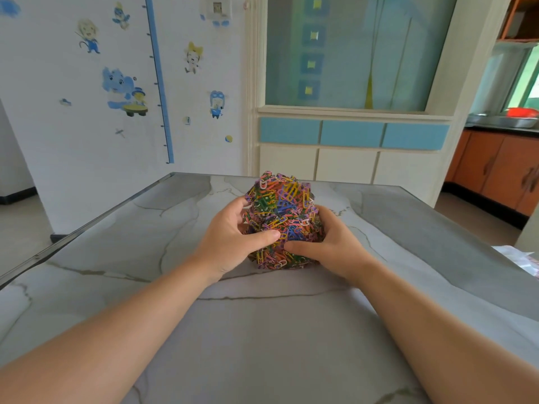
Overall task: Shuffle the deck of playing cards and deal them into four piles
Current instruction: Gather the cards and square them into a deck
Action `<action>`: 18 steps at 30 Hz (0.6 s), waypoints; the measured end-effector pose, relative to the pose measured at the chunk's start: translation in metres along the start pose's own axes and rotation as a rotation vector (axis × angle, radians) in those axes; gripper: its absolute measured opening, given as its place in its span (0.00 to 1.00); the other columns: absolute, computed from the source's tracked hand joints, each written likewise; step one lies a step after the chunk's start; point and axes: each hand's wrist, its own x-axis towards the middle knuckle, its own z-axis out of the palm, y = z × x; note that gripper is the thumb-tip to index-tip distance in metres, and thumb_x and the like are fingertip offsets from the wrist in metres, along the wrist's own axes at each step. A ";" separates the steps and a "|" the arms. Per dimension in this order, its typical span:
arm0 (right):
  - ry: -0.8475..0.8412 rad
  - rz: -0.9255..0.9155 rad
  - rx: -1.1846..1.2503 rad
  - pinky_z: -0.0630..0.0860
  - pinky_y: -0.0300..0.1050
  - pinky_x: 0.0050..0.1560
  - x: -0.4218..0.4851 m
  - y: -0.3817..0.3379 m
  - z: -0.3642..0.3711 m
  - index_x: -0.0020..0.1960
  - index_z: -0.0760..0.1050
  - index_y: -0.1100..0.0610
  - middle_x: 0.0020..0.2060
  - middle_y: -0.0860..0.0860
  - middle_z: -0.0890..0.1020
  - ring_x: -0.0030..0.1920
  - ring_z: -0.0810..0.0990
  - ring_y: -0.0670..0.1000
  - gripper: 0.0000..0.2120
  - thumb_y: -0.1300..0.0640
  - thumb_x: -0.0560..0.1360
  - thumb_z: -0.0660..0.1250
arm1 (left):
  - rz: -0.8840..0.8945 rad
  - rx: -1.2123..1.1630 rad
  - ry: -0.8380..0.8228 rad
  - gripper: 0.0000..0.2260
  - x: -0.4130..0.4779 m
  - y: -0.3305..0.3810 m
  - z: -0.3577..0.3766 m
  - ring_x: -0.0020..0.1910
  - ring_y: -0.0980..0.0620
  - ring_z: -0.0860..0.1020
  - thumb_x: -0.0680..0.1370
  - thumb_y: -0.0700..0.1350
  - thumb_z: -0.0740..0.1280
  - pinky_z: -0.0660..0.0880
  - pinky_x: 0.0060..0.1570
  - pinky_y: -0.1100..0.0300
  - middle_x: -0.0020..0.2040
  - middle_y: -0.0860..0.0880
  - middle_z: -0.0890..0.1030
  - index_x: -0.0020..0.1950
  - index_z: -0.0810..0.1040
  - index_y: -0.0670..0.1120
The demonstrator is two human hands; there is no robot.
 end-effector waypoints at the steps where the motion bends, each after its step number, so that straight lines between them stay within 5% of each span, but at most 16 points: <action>1: -0.007 0.007 0.031 0.82 0.45 0.50 -0.001 0.000 -0.001 0.64 0.72 0.49 0.52 0.46 0.86 0.53 0.85 0.49 0.34 0.62 0.64 0.82 | 0.008 -0.001 -0.002 0.24 -0.001 0.001 0.000 0.49 0.50 0.85 0.66 0.40 0.78 0.81 0.46 0.56 0.52 0.48 0.86 0.58 0.78 0.54; 8: -0.020 -0.051 0.097 0.83 0.49 0.47 -0.003 -0.006 0.008 0.71 0.64 0.47 0.53 0.52 0.86 0.52 0.86 0.55 0.43 0.63 0.63 0.80 | 0.128 0.047 0.033 0.25 -0.002 0.008 0.010 0.54 0.49 0.83 0.67 0.44 0.78 0.79 0.55 0.50 0.55 0.50 0.85 0.62 0.76 0.53; 14: -0.020 -0.074 0.041 0.81 0.53 0.56 -0.005 -0.008 0.015 0.78 0.52 0.44 0.61 0.51 0.82 0.57 0.84 0.51 0.56 0.59 0.60 0.81 | 0.168 -0.004 0.141 0.24 -0.002 0.012 0.015 0.55 0.48 0.82 0.67 0.49 0.78 0.78 0.58 0.47 0.55 0.48 0.84 0.61 0.77 0.56; 18: -0.044 -0.111 -0.031 0.80 0.41 0.53 -0.006 -0.008 0.023 0.71 0.62 0.42 0.53 0.42 0.85 0.56 0.83 0.45 0.44 0.63 0.64 0.80 | 0.175 0.105 0.118 0.15 -0.006 0.014 0.020 0.51 0.52 0.84 0.72 0.47 0.75 0.79 0.53 0.55 0.50 0.50 0.86 0.58 0.80 0.51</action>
